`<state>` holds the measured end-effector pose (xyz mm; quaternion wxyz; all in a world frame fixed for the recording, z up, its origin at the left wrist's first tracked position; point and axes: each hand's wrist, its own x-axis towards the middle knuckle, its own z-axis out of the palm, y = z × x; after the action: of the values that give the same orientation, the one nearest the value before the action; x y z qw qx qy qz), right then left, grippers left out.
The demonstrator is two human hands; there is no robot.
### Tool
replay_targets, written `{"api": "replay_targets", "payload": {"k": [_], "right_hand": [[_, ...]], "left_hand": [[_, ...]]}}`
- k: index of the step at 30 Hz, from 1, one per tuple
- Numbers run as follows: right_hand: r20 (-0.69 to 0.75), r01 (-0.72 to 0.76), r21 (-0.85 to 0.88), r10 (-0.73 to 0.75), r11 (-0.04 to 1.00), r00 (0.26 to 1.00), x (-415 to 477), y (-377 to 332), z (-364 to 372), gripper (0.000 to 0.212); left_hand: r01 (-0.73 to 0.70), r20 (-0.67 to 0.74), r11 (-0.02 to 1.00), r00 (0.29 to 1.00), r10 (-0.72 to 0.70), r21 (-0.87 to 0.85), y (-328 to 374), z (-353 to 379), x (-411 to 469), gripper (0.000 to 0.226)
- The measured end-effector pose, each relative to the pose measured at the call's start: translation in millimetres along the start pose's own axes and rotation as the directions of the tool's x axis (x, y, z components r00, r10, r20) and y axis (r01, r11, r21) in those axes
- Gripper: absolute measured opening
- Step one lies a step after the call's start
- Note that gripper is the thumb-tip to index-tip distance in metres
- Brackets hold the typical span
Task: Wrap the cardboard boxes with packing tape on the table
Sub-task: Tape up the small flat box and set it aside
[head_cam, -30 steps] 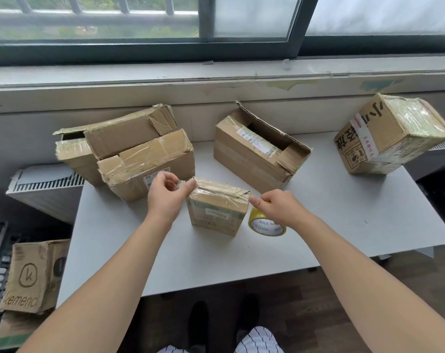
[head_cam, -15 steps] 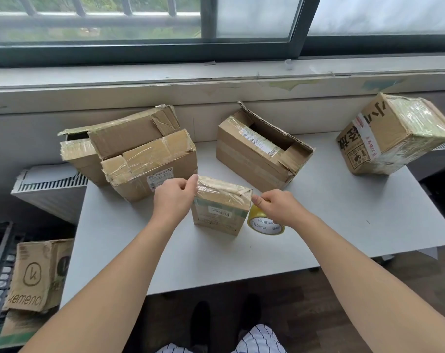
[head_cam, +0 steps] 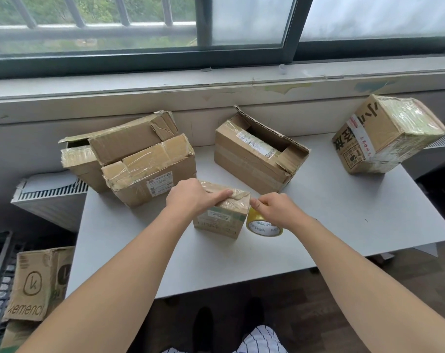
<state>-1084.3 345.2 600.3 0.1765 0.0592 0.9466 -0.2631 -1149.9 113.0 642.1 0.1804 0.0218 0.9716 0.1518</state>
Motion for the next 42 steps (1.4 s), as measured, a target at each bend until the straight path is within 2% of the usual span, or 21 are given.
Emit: {"api": "replay_targets", "payload": {"k": [3,5,9,15,17,18,19,20,21,22,23,25,26,31,35,37,40,42], "right_hand": [[-0.006,0.004,0.022,-0.004,1.0,1.0,-1.7,-0.4,0.2,0.073],[-0.005,0.0,0.029,0.0,1.0,1.0,-2.9,-1.2,-0.3,0.073],[-0.021,-0.019,0.051,0.02,0.999,1.0,-4.1,-1.8,-0.9,0.075],[-0.038,-0.046,0.066,0.049,0.997,0.998,-5.1,-0.2,0.6,0.078],[-0.043,-0.048,0.061,0.051,0.997,0.998,-5.8,-0.5,0.0,0.076],[-0.048,-0.046,0.054,0.049,0.997,0.998,-6.3,-0.7,-0.5,0.076],[-0.053,-0.044,0.052,0.047,0.998,0.997,-6.7,-0.9,-1.2,0.076],[-0.055,-0.044,0.053,0.047,0.998,0.997,-7.3,-1.3,-1.8,0.075],[-0.057,-0.045,0.057,0.048,0.997,0.997,-7.9,-1.6,-1.9,0.074],[-0.06,-0.048,0.063,0.052,0.997,0.997,-8.7,-2.0,-2.2,0.074],[-0.065,-0.051,0.069,0.055,0.996,0.996,-9.7,-2.4,-2.3,0.074],[-0.078,-0.055,0.066,0.06,0.996,0.995,-11.4,-3.7,-2.5,0.075],[-0.083,-0.059,0.06,0.064,0.996,0.994,-12.3,-4.4,-2.5,0.075],[-0.09,-0.091,0.089,0.099,0.992,0.991,-14.3,-6.9,-0.9,0.073],[-0.106,-0.105,0.082,0.113,0.991,0.988,-19.0,-9.5,2.5,0.072],[-0.121,-0.115,0.077,0.124,0.99,0.985,-20.9,-10.9,0.0,0.074],[-0.134,-0.118,0.053,0.124,0.992,0.983,-23.4,-13.4,-8.7,0.074],[-0.174,-0.066,0.124,0.088,0.99,0.981,-26.3,-19.9,-24.2,0.072]], "left_hand": [[0.049,-0.013,0.996,0.999,-0.05,-0.075,1.9,7.1,-1.2,0.106],[0.08,-0.018,0.988,0.996,-0.083,-0.129,1.1,9.9,-1.5,0.106],[0.072,0.021,0.977,0.997,-0.069,-0.203,-0.1,11.6,1.1,0.091],[-0.015,0.1,0.944,0.994,0.051,-0.329,-20.6,9.6,7.7,0.05],[-0.023,0.138,0.918,0.987,0.084,-0.396,-28.2,3.3,12.8,0.049],[-0.053,0.111,0.925,0.989,0.102,-0.377,-31.0,-0.4,15.2,0.049],[-0.123,0.025,0.946,0.99,0.137,-0.299,-32.6,-3.6,17.5,0.049],[-0.237,-0.077,0.955,0.971,0.227,-0.176,-31.5,-6.0,17.7,0.055],[-0.386,-0.135,0.922,0.916,0.379,-0.029,-26.5,-8.4,13.8,0.066],[-0.531,-0.117,0.84,0.832,0.542,0.109,-18.4,-8.6,7.8,0.079],[-0.636,-0.036,0.737,0.751,0.659,0.228,-8.5,-6.1,0.0,0.09],[-0.727,0.163,0.563,0.657,0.736,0.393,5.8,8.9,-8.8,0.111],[-0.731,0.211,0.529,0.651,0.729,0.43,9.6,17.4,-10.3,0.118],[-0.688,0.134,0.534,0.666,0.734,0.49,7.9,33.4,-3.6,0.117],[-0.655,0.112,0.56,0.695,0.711,0.507,22.6,32.8,-7.1,0.092],[-0.671,0.114,0.552,0.68,0.725,0.494,28.5,32.4,-5.5,0.081],[-0.727,0.089,0.556,0.636,0.767,0.403,26.9,29.4,1.0,0.07],[-0.747,0.02,0.629,0.647,0.762,0.215,21.0,20.8,3.8,0.075]]}}
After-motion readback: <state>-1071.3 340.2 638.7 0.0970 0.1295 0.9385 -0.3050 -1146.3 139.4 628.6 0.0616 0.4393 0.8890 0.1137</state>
